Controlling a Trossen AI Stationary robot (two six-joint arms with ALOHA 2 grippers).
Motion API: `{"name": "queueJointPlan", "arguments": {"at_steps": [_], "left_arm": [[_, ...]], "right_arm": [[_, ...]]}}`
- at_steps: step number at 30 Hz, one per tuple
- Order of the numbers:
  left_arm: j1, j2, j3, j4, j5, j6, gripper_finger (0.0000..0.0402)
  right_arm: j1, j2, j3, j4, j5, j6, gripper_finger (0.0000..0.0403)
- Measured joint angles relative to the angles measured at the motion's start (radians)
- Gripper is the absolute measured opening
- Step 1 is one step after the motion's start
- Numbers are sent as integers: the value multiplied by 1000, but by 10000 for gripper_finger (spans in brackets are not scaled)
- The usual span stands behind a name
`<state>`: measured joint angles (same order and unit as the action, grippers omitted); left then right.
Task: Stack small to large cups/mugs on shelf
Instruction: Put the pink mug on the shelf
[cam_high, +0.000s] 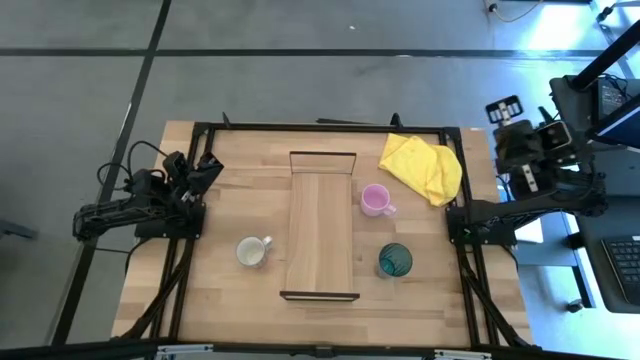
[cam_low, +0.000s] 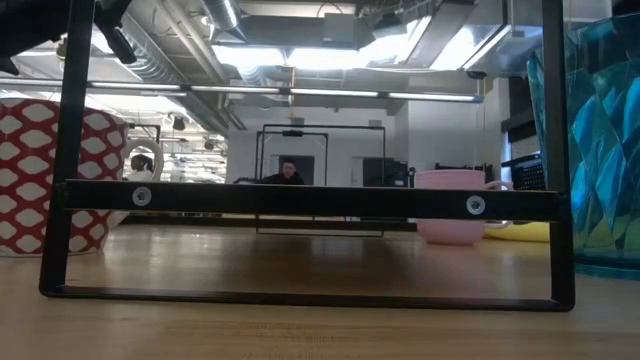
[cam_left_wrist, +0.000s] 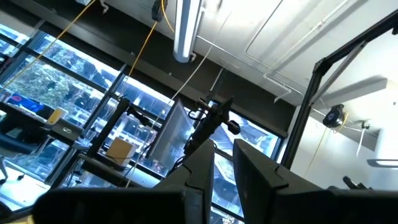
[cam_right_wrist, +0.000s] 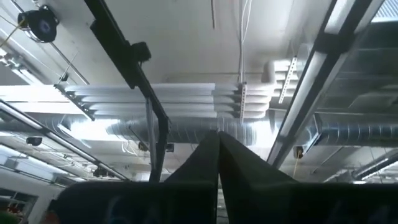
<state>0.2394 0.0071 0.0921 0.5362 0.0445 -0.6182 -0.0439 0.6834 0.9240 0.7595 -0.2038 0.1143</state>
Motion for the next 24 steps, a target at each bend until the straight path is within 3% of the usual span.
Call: {"name": "queueJointPlan", "arguments": {"at_steps": [16, 24], "left_arm": [[0, 0, 1, 66, -10, -32, 55], [0, 0, 1, 215, -240, -1, 55]], "right_arm": [[0, -40, 4, 5, -8, 24, 8], [0, -38, 4, 13, -27, 32, 8]]}}
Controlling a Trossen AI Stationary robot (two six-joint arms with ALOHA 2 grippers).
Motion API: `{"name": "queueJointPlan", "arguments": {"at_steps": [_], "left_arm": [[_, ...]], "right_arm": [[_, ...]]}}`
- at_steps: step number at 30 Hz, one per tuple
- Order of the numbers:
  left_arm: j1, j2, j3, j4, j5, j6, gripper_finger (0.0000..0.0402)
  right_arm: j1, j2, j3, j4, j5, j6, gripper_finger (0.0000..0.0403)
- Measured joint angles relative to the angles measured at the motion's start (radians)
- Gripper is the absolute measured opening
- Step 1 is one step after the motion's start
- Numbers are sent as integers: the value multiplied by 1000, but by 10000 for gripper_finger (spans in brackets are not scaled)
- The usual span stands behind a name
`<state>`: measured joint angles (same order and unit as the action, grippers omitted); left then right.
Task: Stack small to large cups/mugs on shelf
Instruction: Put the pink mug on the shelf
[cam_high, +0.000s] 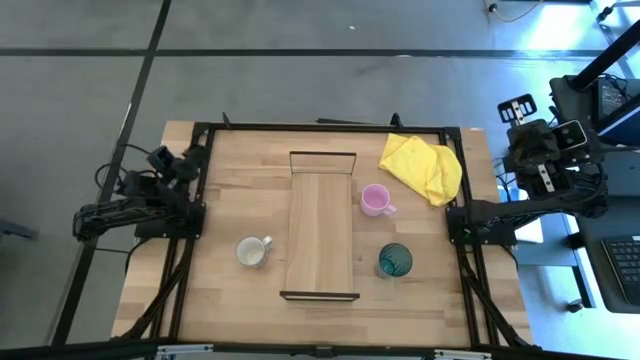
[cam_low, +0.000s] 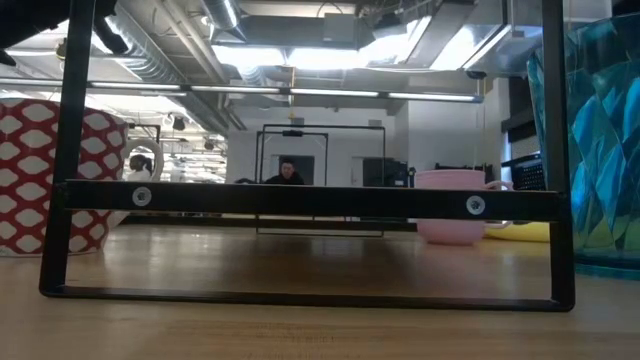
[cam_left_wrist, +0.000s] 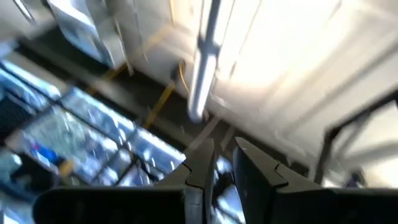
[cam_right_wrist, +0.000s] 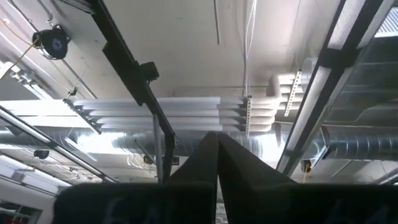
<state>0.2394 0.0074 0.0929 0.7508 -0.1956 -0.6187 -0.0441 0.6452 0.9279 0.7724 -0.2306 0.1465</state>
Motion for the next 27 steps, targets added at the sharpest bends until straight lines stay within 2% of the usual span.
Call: {"name": "queueJointPlan", "arguments": {"at_steps": [3, 6, 9, 13, 18, 22, 27], "left_arm": [[0, 0, 0, 82, -39, 44, 55], [0, 0, 20, 100, 12, 74, 55], [0, 0, 73, 33, 63, 79, 55], [0, 0, 198, -220, 142, 79, 55], [0, 52, 395, -629, 193, 93, 55], [0, 132, 551, -916, 217, 165, 55], [0, 261, 722, -1321, 214, 228, 55]], "right_arm": [[0, 0, 0, 0, -6, -44, 8], [0, 7, 0, 14, -14, -125, 8], [0, 20, -1, 20, 67, -205, 8], [0, 68, 0, 5, 139, -271, 8], [-6, 173, 31, -28, 272, -154, 8], [-37, 245, 141, -312, 287, -139, 8], [-76, 357, 336, -749, 460, -59, 8]]}}
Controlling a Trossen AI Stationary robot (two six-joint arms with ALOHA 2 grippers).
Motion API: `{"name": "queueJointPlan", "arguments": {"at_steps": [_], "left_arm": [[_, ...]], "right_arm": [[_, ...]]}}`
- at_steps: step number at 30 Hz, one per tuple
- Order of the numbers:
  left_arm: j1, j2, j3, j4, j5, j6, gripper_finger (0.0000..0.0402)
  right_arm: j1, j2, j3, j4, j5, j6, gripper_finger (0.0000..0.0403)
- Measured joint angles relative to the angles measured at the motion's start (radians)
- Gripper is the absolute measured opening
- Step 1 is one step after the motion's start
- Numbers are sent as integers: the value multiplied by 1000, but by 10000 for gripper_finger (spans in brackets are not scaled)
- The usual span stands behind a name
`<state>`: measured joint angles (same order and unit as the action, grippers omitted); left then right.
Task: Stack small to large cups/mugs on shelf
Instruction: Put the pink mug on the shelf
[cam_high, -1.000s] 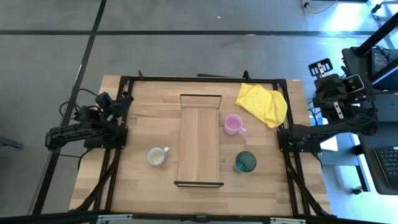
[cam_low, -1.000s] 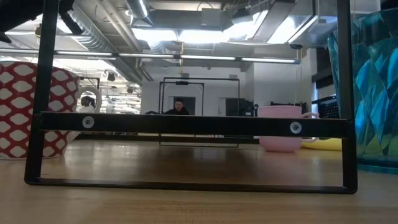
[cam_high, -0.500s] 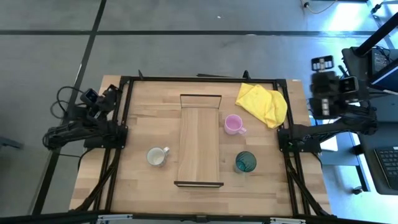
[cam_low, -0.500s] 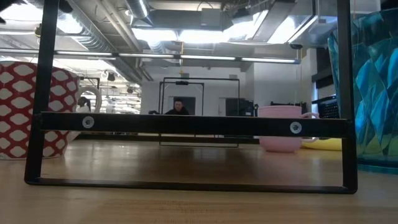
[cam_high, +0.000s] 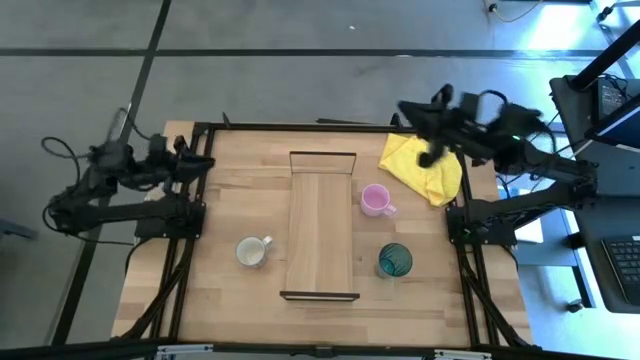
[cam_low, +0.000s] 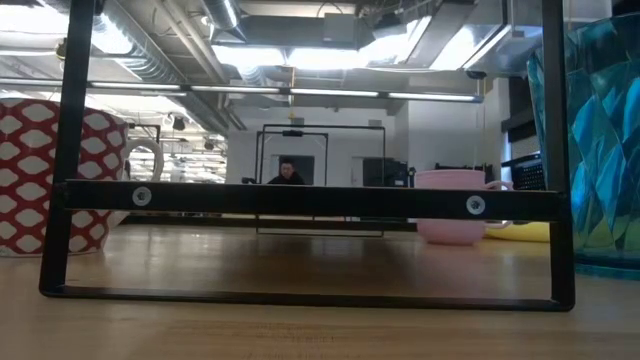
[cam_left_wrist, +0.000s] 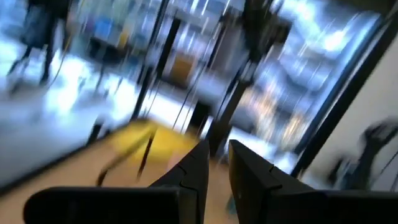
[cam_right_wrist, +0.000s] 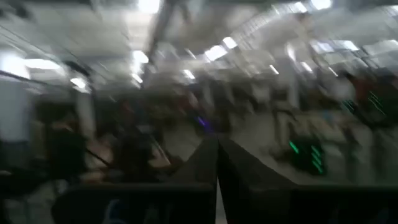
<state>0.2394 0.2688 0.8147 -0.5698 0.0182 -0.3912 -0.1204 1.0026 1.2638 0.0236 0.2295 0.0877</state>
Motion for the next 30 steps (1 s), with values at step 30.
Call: {"name": "queueJointPlan", "arguments": {"at_steps": [30], "left_arm": [[-183, 592, 453, -707, 79, -188, 11]], "right_arm": [[-54, 193, 293, -515, 119, 107, 8]]}}
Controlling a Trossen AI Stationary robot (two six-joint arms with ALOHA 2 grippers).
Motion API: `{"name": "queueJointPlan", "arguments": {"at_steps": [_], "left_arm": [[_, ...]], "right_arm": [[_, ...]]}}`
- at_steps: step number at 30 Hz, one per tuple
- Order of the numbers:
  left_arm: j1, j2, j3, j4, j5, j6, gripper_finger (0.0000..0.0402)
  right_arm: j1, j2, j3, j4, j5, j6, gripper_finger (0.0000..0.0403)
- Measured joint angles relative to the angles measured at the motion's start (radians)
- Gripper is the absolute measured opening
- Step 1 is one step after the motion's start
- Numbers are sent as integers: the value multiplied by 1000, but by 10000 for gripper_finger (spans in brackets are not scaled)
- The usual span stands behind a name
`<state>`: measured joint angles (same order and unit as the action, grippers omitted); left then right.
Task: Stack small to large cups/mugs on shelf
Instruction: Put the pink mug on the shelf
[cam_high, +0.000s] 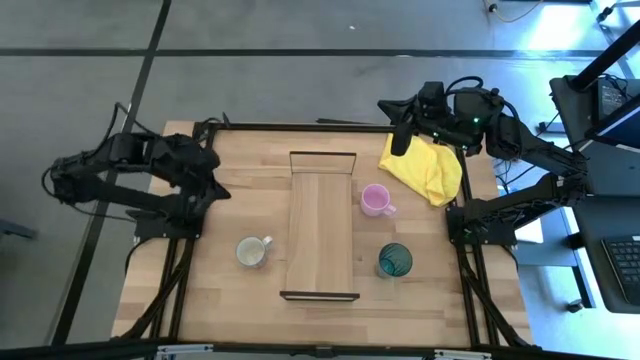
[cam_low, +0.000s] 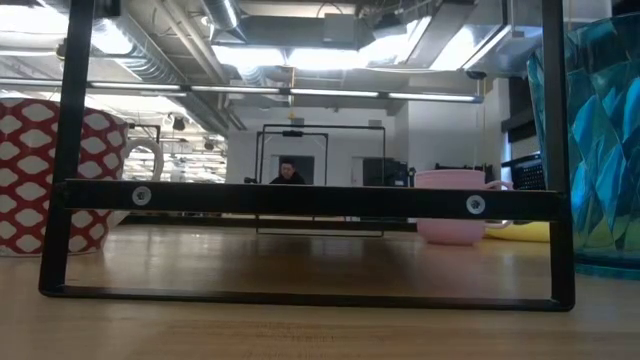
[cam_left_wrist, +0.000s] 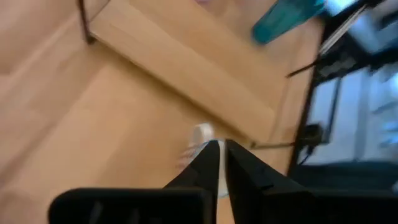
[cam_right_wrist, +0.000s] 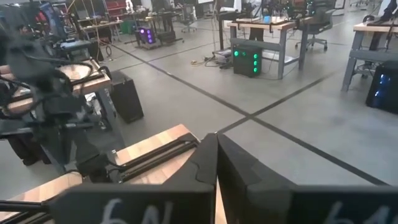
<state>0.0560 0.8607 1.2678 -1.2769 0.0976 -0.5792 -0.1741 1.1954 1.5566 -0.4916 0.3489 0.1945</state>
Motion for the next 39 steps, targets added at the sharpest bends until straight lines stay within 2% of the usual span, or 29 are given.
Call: {"name": "queueJointPlan", "arguments": {"at_steps": [4, 6, 10, 14, 17, 21, 25, 32, 37, 39], "left_arm": [[-84, 170, 188, -293, -153, 13, 4], [-126, 229, 223, -283, -176, 15, 5], [-203, 295, 261, -209, -131, 16, 5], [-285, 366, 258, -295, -136, -77, 5], [-358, 370, 228, -289, -144, -120, 5], [-437, 393, 178, -292, -219, -226, 16], [-498, 389, 120, -236, -266, -326, 46], [-566, 390, -47, -50, -280, -339, 95], [-586, 391, -150, -34, -289, -406, 108], [-594, 391, -164, -29, -325, -409, 107]], "right_arm": [[0, 0, 0, -5, 0, -38, 8], [0, 0, 0, -17, -1, -47, 8], [0, 0, -1, -44, -3, -48, 8], [0, 0, -2, -77, -11, -47, 8], [0, 0, -2, -80, -32, -50, 8], [0, 0, -2, -80, -87, -52, 20], [0, 0, -2, -82, -121, -63, 65], [2, 0, -2, -95, -137, -68, 144], [2, 0, -2, -98, -135, -69, 174], [2, 0, -2, -99, -134, -70, 178]]}}
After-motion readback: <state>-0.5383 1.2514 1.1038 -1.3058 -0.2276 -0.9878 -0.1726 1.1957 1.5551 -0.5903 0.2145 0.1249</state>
